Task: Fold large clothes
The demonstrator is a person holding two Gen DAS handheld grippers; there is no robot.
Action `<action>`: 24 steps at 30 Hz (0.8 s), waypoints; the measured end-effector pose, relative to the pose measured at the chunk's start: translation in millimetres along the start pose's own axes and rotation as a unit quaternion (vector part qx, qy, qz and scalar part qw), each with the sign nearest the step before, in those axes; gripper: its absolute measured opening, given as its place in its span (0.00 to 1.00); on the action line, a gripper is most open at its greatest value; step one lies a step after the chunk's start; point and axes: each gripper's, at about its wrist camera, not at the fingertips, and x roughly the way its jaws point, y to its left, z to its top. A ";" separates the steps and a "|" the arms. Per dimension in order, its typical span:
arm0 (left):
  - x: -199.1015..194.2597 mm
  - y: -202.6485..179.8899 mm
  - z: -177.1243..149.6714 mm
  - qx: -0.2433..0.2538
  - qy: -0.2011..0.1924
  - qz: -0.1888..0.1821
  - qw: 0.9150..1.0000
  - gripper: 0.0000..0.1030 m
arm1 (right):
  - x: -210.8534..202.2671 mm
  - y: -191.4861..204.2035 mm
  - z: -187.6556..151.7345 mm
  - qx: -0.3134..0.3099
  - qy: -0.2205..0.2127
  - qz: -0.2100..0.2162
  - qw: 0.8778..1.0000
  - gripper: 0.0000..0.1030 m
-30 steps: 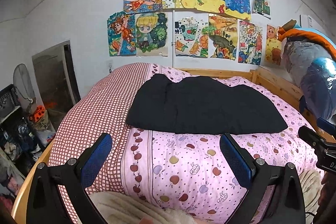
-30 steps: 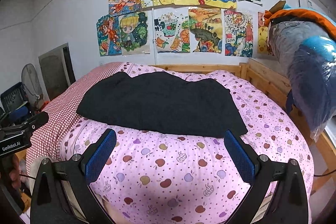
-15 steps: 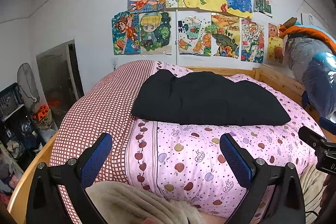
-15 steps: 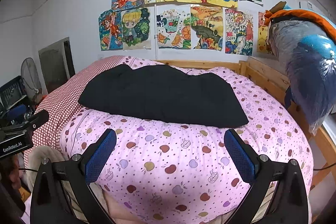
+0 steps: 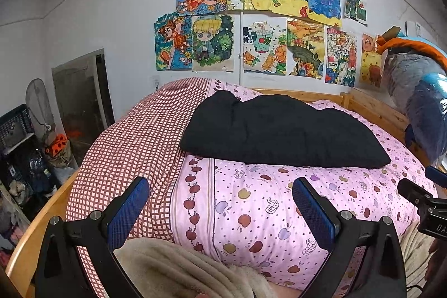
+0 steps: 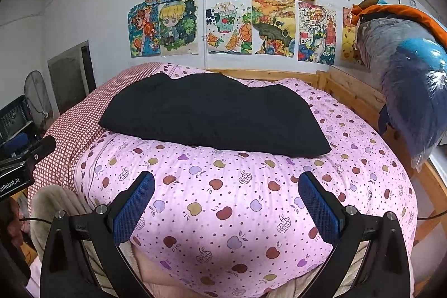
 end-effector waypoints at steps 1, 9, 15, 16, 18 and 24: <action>0.0 -0.1 -0.1 0.000 0.000 0.000 1.000 1.00 | 0.2 0.1 0.1 0.000 0.000 -0.001 1.000 0.98; 1.0 0.2 -0.8 0.001 0.002 -0.004 1.000 1.00 | 1.4 -1.3 0.0 0.001 0.001 -0.001 1.000 0.98; 1.0 -1.0 -1.7 0.002 0.001 -0.002 1.000 1.00 | 1.6 -2.2 -0.2 0.001 0.001 -0.001 1.000 0.98; 0.7 -1.0 -1.8 0.001 0.001 -0.002 1.000 1.00 | 2.1 -3.1 0.7 0.001 0.001 -0.001 1.000 0.98; 1.2 -0.7 -1.4 0.001 0.001 -0.004 1.000 1.00 | 2.1 -3.6 0.5 0.001 0.001 -0.001 1.000 0.98; 0.1 -1.6 -1.8 0.002 0.001 -0.003 1.000 1.00 | 2.1 -3.9 0.6 0.001 0.000 -0.001 1.000 0.98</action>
